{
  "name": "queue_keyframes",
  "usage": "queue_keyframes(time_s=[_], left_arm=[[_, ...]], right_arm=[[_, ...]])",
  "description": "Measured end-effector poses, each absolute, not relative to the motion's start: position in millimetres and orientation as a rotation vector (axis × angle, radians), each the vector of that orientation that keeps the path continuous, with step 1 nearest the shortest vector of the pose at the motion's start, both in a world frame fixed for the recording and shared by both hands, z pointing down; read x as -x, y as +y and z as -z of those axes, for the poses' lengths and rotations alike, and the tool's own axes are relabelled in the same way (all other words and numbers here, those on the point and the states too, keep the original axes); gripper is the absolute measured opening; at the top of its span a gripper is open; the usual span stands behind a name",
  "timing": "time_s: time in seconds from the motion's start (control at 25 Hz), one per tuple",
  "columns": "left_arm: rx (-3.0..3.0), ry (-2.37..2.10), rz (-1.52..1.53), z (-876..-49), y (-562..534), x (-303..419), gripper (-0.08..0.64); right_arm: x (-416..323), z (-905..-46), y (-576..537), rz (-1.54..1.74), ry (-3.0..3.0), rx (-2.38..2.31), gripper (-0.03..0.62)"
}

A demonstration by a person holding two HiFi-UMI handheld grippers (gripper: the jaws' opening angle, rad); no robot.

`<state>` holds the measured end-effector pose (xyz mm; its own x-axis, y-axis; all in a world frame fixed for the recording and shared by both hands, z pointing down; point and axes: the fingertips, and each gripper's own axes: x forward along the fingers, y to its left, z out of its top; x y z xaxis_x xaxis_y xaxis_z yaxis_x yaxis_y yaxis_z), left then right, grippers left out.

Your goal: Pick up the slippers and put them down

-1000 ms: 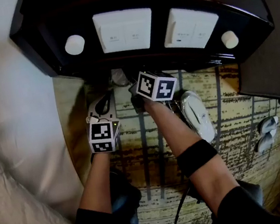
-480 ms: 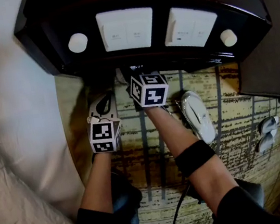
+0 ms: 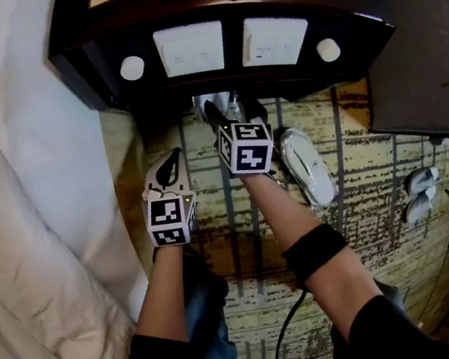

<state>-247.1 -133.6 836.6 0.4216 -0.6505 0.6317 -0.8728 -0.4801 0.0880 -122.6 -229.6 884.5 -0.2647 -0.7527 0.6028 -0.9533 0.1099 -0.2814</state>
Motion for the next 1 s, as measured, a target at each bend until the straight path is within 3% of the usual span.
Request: queue_keyframes(time_s=[0.16,0.24,0.44,0.52,1.0], left_arm=[[-2.242,-1.272,-0.759,-771,-111,242,0.001],[-2.235,-1.258,-0.758,-725,-100,237,0.001],[-2.232,-1.240,-0.741,-595,-76,224,0.001],[-2.221,-1.246,-0.736,-541,-65,221,0.001],[-2.272,-1.361,-0.636,-279,-24,208,0.001]], right_arm=[[115,-824,-183,-0.938,-2.074,-1.580,0.360],[107,-780,-161,-0.946,-2.072,-1.548,0.306],[75,-642,-119,-0.934,-2.056,-1.537,0.074],[63,-584,-105,-0.935,-2.055,-1.532,0.015],[-12,-318,-38,-0.798,-2.179,-1.438,0.000]])
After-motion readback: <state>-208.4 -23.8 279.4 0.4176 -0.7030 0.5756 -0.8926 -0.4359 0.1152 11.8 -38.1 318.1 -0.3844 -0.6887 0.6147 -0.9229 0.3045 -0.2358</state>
